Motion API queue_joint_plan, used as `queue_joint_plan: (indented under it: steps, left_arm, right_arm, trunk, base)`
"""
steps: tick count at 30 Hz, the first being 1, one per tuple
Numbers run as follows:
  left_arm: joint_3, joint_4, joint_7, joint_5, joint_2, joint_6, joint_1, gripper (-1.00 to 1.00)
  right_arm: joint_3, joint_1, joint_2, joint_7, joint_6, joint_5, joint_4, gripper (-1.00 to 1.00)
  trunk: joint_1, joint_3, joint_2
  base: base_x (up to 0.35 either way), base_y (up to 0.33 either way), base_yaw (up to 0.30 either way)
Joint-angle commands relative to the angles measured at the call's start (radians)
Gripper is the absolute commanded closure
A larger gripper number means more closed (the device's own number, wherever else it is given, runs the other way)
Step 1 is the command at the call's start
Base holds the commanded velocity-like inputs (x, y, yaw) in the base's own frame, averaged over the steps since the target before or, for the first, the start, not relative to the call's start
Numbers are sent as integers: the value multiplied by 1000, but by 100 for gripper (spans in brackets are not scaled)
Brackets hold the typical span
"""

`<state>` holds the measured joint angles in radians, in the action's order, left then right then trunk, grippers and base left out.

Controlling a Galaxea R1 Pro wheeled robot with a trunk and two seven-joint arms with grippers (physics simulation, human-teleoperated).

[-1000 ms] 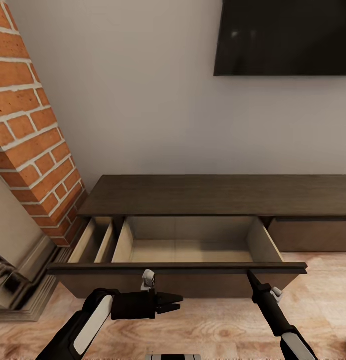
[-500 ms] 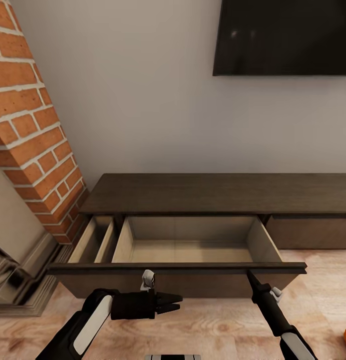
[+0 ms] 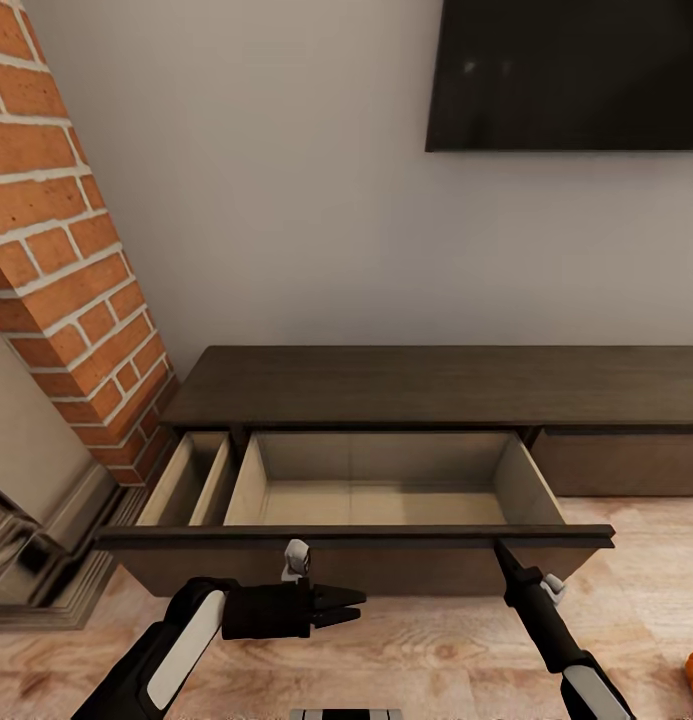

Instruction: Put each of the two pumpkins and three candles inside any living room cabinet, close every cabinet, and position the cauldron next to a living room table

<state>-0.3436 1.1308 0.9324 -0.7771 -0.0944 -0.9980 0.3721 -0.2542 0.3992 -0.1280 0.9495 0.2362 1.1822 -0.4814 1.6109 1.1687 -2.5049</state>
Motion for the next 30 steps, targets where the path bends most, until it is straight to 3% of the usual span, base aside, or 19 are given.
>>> queue_joint_plan:
  steps: [1,26,27,30]
  left_arm:
    - [-2,0,2,-2,0,-4,1,-100]
    - [-2,0,1,-2,0,-4,1,-100]
    - [-2,0,1,-2,0,-4,1,-100]
    - [-2,0,1,-2,0,-4,1,-100]
  right_arm:
    - [1,1,0,40,18,16,-2,100]
    - [1,1,-1,40,18,16,-2,100]
    - [1,1,-1,40,18,16,-2,-100]
    - [1,1,-1,40,18,16,-2,-100]
  trunk:
    - [-1,1,0]
    - [-1,1,0]
    - [-1,1,0]
    - [-1,1,0]
  base:
    - [-123,0,0]
    - [-11,0,0]
    - [0,0,0]
    - [0,0,0]
